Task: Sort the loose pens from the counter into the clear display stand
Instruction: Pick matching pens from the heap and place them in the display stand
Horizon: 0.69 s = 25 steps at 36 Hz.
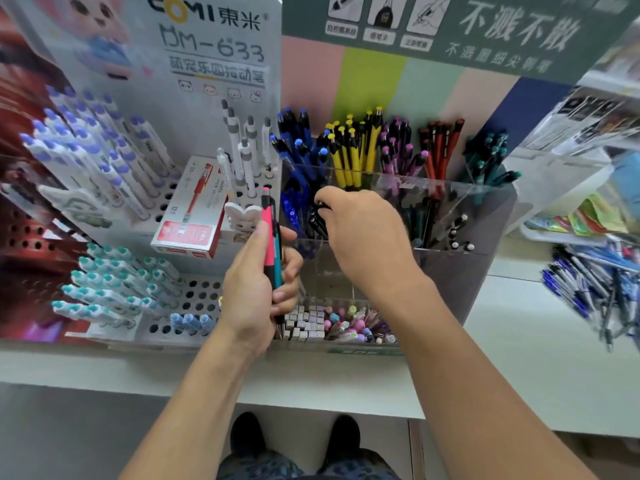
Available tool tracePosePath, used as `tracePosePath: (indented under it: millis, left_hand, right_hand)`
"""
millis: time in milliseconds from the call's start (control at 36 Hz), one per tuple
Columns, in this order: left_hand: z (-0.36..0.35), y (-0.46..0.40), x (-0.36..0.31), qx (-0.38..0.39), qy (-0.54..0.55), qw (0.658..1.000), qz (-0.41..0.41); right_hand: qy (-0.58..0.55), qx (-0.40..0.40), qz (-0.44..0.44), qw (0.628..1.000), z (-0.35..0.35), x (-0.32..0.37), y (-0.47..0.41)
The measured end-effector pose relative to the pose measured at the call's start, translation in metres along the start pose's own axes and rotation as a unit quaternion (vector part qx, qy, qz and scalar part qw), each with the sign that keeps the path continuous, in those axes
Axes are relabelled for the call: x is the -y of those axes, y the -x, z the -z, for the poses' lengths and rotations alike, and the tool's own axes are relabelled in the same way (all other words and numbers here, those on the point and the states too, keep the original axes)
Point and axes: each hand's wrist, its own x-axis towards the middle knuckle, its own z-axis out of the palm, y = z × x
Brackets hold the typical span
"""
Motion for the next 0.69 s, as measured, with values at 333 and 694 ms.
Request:
tracePosePath:
  millis: [333,694]
  left_hand:
    - [-0.048,-0.012,0.014,0.166,-0.262,0.949,-0.063]
    - [-0.103,-0.036,0.027,0.200,-0.159,0.961,0.102]
  right_hand:
    - [-0.370,-0.086,-0.124,0.917,0.034,-0.026,0.050]
    - [-0.569,-0.300,-0.240,0.727,0.075,-0.105,0.063]
